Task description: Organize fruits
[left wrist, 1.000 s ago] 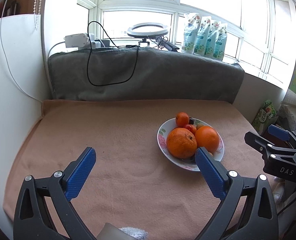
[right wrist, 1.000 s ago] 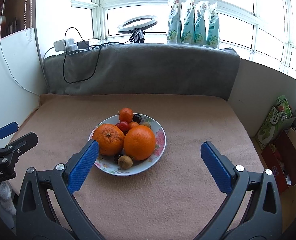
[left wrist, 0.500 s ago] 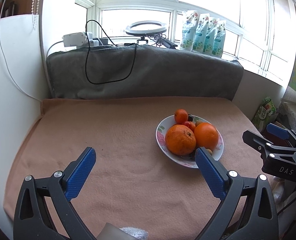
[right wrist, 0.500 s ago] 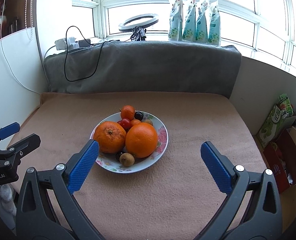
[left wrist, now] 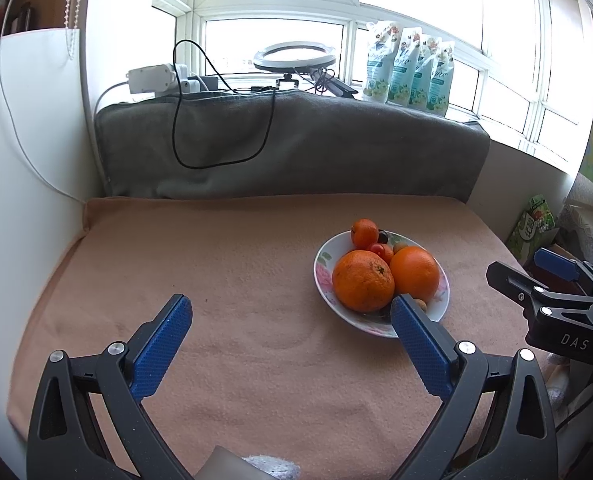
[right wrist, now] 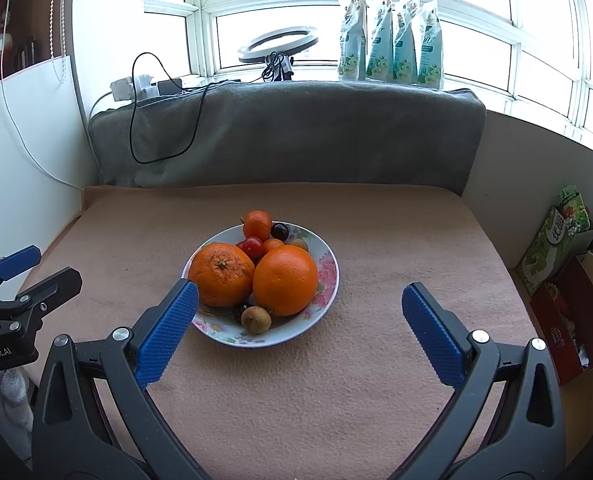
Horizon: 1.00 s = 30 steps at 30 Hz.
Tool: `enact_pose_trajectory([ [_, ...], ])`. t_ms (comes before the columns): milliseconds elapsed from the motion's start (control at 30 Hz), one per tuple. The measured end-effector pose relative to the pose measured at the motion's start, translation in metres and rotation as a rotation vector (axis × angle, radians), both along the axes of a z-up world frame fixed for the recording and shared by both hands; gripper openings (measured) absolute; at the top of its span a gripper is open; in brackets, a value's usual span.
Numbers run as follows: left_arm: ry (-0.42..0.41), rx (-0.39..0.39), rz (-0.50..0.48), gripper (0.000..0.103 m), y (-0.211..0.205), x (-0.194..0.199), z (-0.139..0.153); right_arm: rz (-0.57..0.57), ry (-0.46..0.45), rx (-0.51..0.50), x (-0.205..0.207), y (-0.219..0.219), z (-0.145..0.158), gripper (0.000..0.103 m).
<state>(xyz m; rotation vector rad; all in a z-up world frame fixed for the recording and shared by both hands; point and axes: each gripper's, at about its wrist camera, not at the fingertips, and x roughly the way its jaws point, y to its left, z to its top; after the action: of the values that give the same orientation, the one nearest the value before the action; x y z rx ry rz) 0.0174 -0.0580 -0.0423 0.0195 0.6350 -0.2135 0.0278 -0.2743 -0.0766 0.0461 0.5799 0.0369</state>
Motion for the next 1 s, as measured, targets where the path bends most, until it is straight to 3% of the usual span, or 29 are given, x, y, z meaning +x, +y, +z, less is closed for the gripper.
enact_pose_trajectory([
  [1000,-0.026,-0.004,-0.001,0.1,-0.0019,-0.0024,-0.0003,-0.005,0.015,0.008,0.0004,0.0051,-0.0055,0.103],
])
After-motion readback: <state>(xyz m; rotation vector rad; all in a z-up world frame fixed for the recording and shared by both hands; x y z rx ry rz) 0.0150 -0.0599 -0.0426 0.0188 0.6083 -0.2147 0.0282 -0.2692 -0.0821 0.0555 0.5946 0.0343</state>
